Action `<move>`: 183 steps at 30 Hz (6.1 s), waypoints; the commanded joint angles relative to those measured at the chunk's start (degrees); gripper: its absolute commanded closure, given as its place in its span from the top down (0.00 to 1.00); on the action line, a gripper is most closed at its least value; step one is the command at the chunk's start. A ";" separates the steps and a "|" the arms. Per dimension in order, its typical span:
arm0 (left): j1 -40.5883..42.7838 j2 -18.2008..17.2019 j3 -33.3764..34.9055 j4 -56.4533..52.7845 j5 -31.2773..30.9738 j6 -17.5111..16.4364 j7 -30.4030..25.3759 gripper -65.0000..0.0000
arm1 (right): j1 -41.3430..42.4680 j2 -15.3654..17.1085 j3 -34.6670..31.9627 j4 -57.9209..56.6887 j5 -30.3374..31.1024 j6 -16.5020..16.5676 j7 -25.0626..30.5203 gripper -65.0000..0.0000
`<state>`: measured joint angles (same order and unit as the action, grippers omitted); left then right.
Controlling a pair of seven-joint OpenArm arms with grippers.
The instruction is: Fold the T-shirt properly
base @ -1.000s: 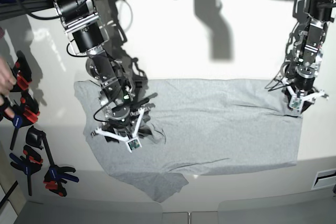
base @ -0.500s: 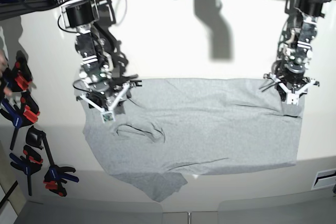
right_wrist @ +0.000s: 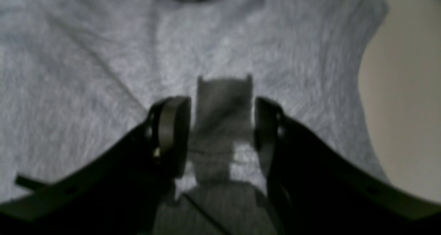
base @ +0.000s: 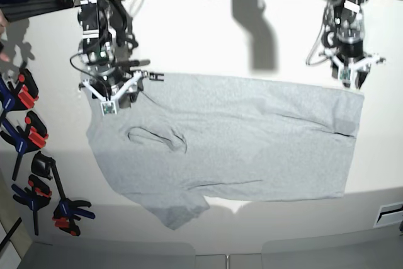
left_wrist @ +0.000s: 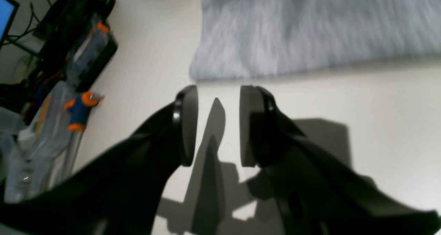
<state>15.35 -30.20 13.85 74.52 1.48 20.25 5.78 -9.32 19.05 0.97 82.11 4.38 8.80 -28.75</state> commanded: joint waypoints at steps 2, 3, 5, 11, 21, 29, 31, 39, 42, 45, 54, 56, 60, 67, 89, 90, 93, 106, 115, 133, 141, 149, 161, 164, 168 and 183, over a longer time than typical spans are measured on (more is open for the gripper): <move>3.39 -0.17 0.37 4.17 0.96 -1.31 3.37 0.30 | -2.75 0.57 0.07 2.34 -1.38 0.24 -5.03 0.45; 4.17 -0.13 0.33 6.51 1.57 -1.33 3.98 0.30 | -3.58 0.66 0.11 3.54 -1.38 0.22 -5.09 0.45; 4.50 -0.15 0.33 10.82 2.12 -1.36 5.33 0.30 | -4.48 0.66 0.20 5.31 -1.40 0.24 -5.09 0.45; -3.17 -0.15 -2.29 19.43 2.71 -1.81 17.44 0.30 | -3.69 0.66 0.17 6.56 -1.36 0.24 -4.66 0.45; -20.09 0.02 -10.38 5.73 -22.36 -33.42 17.86 0.29 | -3.52 0.63 0.17 6.56 -1.33 0.24 -4.22 0.45; -23.02 0.70 -10.38 -9.88 -22.58 -45.70 15.23 0.29 | -3.54 0.66 0.17 6.56 -1.40 0.31 -6.47 0.45; -20.20 0.50 -10.40 -9.05 -22.62 -45.81 15.19 0.29 | -3.74 0.85 0.17 6.56 -1.40 1.90 -8.90 0.45; -6.34 0.50 -10.43 -3.34 -22.60 -45.79 15.10 0.29 | -6.93 3.45 0.20 6.56 -1.14 6.45 -10.10 0.45; -1.49 0.50 -10.45 0.04 -22.60 -45.72 15.19 0.29 | -8.83 4.83 0.20 6.58 -1.16 6.45 -10.08 0.45; 2.23 0.50 -10.45 3.91 -22.56 -43.36 15.19 0.29 | -10.16 6.03 0.20 6.67 -1.18 6.43 -9.88 0.45; 0.42 0.66 -10.54 22.56 -11.10 -25.44 17.31 0.29 | -10.38 6.64 0.17 7.32 -1.16 6.38 -8.57 0.45; -1.51 0.66 -10.54 23.56 -10.49 -25.14 17.35 0.29 | -10.36 6.64 0.17 7.61 -1.14 6.36 -8.50 0.45; -5.11 0.66 -10.54 22.77 -10.47 -25.14 17.55 0.29 | -10.38 6.62 0.17 8.52 -1.09 6.36 -8.52 0.45; -8.96 0.68 -10.49 13.51 -10.49 -27.06 21.55 0.29 | -10.38 6.62 0.17 8.96 -0.72 6.38 -8.92 0.45; 13.03 0.66 -10.49 14.93 -10.51 -29.22 30.69 0.29 | -10.93 6.69 0.20 17.42 -1.25 10.34 -18.05 0.45; 14.71 0.83 -10.49 16.00 -10.54 -29.22 30.80 0.29 | -10.91 6.73 0.20 17.42 -1.40 10.34 -18.10 0.45; 19.45 1.68 -10.49 20.61 -10.47 -29.22 32.98 0.29 | -11.13 7.87 0.20 17.42 -1.36 10.32 -18.47 0.45; 23.67 1.75 -10.49 31.63 -1.66 -22.97 33.46 0.29 | -15.28 14.12 0.20 17.44 -0.70 8.13 -17.03 0.45; 23.52 1.73 -10.49 35.85 1.44 -22.77 33.68 0.29 | -15.28 14.10 0.20 17.44 -0.72 6.60 -16.11 0.45; 12.87 1.77 -10.49 37.86 2.95 -22.53 31.04 0.29 | -15.28 14.10 0.20 17.44 -0.72 6.60 -15.80 0.45; 3.28 1.73 -10.49 22.21 3.02 -22.56 28.09 0.29 | -15.28 14.10 0.20 17.44 -1.11 6.32 -15.41 0.45; -4.39 1.68 -10.49 24.68 3.02 -22.38 28.81 0.29 | -14.93 14.12 0.17 17.44 -1.18 6.16 -13.44 0.45; -16.96 -2.38 -10.91 24.59 -4.92 -22.38 30.21 0.40 | -13.55 14.12 0.20 21.35 -1.18 6.21 -16.02 0.45; -20.50 -4.46 -11.91 22.99 -11.47 -22.45 30.08 0.40 | -13.55 14.12 0.20 24.63 -1.16 6.19 -15.67 0.45; -25.55 -5.07 -13.35 14.32 -17.97 -23.98 26.16 0.39 | -13.55 14.12 0.20 29.46 -1.16 6.19 -15.63 0.45; -47.06 -5.07 -13.44 -40.30 -34.23 -38.38 19.82 0.39 | -13.57 14.10 0.17 36.83 -0.70 6.19 -15.87 0.45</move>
<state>-29.95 -34.61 0.67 33.23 -32.10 -17.93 26.74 -23.16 32.38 0.75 117.86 3.51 15.27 -45.52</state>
